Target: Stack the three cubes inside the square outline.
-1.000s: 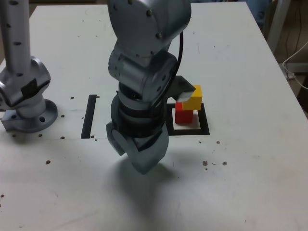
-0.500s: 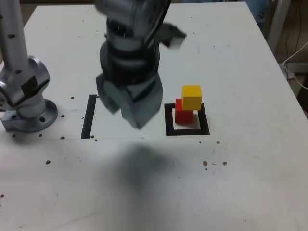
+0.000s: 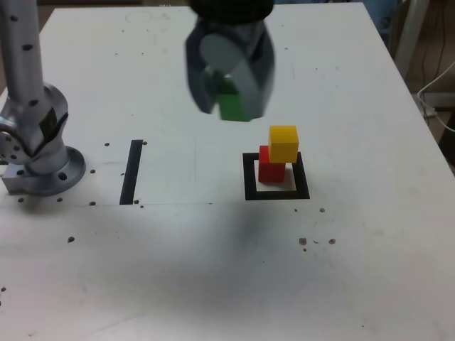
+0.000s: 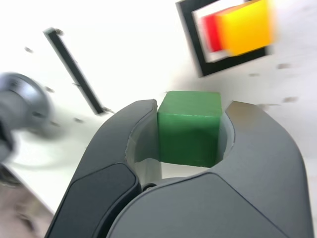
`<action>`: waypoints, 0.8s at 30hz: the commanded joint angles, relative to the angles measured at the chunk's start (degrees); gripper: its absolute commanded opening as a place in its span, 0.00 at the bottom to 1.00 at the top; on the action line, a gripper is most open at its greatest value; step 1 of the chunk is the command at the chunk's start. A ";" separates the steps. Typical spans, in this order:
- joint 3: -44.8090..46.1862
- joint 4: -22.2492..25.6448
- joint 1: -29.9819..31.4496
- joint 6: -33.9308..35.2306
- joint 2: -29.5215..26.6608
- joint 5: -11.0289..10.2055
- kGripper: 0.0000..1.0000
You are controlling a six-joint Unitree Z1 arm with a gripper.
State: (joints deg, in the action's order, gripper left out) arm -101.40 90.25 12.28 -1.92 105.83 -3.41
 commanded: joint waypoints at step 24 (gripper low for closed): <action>-3.85 -3.26 -6.91 3.97 10.69 0.66 0.24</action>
State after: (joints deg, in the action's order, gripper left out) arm -105.28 87.20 5.42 2.30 116.06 -2.69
